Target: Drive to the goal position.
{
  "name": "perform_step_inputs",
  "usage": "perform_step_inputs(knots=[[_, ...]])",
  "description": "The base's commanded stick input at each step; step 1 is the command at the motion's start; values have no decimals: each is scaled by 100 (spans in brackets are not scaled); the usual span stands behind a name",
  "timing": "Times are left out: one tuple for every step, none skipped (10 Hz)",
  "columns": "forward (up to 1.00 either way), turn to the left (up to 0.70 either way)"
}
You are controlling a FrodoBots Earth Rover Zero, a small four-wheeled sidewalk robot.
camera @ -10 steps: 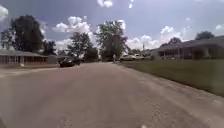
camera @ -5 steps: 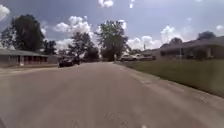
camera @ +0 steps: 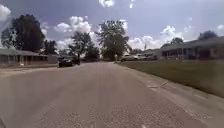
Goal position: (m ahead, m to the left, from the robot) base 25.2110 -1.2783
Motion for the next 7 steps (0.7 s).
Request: perform_step_inputs(knots=[[70,0],[70,0],[70,0],[70,0],[70,0],[70,0],[70,0]])
